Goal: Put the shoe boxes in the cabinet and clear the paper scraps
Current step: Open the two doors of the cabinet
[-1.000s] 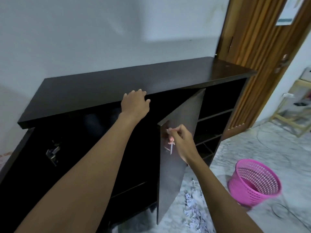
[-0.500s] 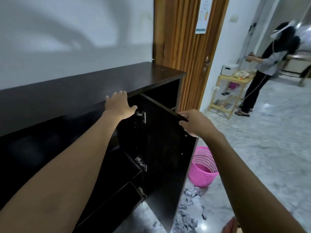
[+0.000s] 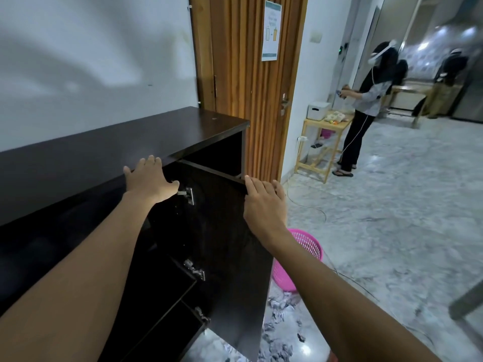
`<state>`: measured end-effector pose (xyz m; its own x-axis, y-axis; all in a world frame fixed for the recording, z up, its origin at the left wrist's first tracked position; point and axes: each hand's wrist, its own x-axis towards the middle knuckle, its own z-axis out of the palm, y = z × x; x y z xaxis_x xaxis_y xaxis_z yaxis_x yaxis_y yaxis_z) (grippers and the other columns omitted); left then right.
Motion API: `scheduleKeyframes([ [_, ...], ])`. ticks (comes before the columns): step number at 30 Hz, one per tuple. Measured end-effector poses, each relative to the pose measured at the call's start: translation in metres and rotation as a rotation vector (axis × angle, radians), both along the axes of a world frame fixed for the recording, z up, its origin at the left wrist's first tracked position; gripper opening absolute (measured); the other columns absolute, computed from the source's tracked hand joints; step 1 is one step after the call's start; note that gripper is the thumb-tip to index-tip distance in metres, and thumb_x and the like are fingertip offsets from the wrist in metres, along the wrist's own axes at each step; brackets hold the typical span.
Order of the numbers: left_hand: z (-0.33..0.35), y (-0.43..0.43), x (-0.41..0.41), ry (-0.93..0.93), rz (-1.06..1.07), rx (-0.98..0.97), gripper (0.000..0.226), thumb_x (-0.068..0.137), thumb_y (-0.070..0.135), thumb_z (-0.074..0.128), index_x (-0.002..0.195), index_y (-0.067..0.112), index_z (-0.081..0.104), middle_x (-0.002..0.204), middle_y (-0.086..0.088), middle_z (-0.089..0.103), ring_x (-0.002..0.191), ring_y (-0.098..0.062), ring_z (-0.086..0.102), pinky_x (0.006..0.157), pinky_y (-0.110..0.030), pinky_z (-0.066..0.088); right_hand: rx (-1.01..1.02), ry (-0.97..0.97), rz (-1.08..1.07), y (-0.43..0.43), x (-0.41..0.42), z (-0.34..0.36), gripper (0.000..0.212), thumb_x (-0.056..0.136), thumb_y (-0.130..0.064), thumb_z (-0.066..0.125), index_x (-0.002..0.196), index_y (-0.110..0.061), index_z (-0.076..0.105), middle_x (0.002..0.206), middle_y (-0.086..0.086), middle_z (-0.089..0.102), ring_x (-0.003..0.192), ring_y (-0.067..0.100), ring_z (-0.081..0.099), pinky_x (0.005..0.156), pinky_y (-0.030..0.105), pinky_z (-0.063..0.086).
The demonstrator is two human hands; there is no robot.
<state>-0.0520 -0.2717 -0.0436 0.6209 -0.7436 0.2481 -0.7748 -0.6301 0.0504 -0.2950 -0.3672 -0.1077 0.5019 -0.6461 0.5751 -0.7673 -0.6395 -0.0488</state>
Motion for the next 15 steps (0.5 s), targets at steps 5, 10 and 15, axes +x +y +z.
scheduleKeyframes([
  [5, 0.003, 0.009, -0.011, 0.004, -0.015, -0.021, 0.081, 0.085, 0.061, 0.055, 0.145, 0.008, 0.038, 0.153, -0.008, 0.038, 0.141, -0.027, 0.034, 0.115, -0.059, 0.022, -0.055, 0.055, 0.062, 0.000, -0.008, -0.007, 0.063, 0.091, -0.023, 0.052, 0.150, -0.012, 0.035, 0.150, 0.004, 0.044, 0.141, 0.021, 0.036, 0.119, 0.042, 0.012],
  [10, -0.014, 0.029, -0.066, 0.393, -0.253, -0.312, 0.062, 0.093, 0.046, 0.055, 0.146, 0.018, 0.041, 0.148, 0.001, 0.046, 0.136, -0.019, 0.044, 0.105, -0.041, 0.039, -0.146, 0.085, 0.187, 0.017, -0.036, -0.011, 0.056, 0.090, -0.025, 0.052, 0.144, -0.011, 0.046, 0.154, 0.006, 0.040, 0.147, 0.020, 0.027, 0.120, 0.052, 0.014],
  [15, -0.081, 0.041, -0.134, 0.670, -0.540, -0.454, 0.031, 0.095, 0.033, 0.059, 0.122, 0.020, 0.066, 0.118, 0.011, 0.067, 0.107, 0.000, 0.061, 0.087, -0.015, 0.047, 0.116, -0.239, 0.185, 0.056, -0.105, -0.056, 0.044, 0.089, -0.020, 0.052, 0.132, -0.019, 0.058, 0.139, 0.001, 0.057, 0.130, 0.016, 0.051, 0.113, 0.046, 0.036],
])
